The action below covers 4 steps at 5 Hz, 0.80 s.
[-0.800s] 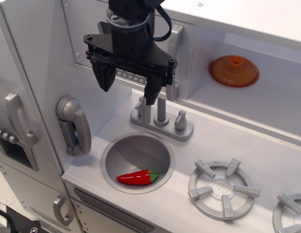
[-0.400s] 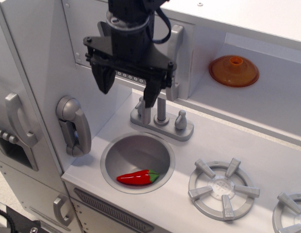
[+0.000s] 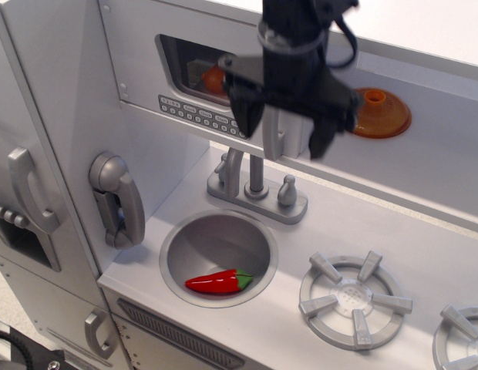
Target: Open microwave
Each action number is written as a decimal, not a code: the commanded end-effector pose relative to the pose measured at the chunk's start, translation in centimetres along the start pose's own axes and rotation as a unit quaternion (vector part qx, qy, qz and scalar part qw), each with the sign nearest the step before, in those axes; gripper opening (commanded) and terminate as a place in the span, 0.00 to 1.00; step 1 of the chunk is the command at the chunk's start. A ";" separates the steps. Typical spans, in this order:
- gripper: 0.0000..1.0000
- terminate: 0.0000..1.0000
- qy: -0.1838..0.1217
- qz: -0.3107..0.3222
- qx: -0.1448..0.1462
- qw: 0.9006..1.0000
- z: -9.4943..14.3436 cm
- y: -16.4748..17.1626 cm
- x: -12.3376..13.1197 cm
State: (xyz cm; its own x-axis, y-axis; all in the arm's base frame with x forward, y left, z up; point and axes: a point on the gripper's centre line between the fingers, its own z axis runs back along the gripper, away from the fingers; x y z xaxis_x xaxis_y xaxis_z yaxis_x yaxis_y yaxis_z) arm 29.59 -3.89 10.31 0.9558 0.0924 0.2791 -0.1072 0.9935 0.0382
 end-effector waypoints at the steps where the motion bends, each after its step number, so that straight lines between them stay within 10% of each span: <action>1: 1.00 0.00 -0.042 0.035 0.000 0.998 0.8 1.1 4.9; 4: 1.00 0.00 -0.043 0.061 0.022 0.997 0.1 3.1 6.5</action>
State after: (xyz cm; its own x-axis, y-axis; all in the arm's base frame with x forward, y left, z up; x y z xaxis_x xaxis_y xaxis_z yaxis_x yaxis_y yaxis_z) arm 34.49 -0.48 10.48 0.9279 0.1997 0.3148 -0.2279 0.9721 0.0549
